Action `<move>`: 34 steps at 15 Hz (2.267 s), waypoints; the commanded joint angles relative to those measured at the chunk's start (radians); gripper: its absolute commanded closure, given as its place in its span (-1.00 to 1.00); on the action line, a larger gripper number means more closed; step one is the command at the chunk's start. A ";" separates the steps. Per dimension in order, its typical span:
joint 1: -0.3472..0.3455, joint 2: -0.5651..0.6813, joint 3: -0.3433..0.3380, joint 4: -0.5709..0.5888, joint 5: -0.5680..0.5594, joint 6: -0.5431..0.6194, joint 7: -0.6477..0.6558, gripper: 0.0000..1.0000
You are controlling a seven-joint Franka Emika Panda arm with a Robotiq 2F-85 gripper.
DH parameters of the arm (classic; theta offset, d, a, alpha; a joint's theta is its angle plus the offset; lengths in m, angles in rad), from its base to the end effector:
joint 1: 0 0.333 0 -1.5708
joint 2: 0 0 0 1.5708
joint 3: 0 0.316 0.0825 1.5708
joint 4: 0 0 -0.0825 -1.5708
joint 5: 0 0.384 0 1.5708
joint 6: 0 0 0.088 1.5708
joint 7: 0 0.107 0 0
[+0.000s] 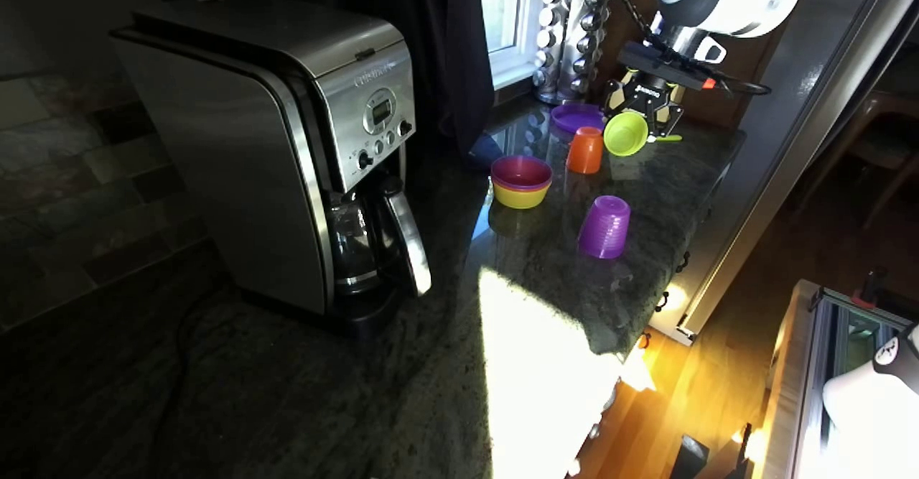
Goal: Place the yellow cup upside down.
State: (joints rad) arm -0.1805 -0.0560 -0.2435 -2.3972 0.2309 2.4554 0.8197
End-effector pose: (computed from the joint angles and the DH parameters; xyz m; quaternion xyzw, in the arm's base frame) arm 0.4533 -0.2047 0.3478 -0.7561 0.6466 -0.0376 0.0938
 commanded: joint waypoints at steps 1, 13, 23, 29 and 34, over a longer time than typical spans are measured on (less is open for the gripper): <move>-0.033 -0.063 0.034 -0.091 -0.177 0.154 0.131 0.03; -0.184 -0.106 0.125 -0.162 -0.916 0.459 0.570 0.03; -0.166 -0.084 0.125 -0.129 -0.960 0.434 0.601 -0.47; -0.238 -0.106 0.194 -0.086 -1.358 0.423 0.921 0.03; -0.224 -0.090 0.255 -0.061 -1.626 0.331 1.198 0.03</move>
State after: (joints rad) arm -0.4048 -0.1477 -0.0306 -2.4660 -1.2681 2.8512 1.8677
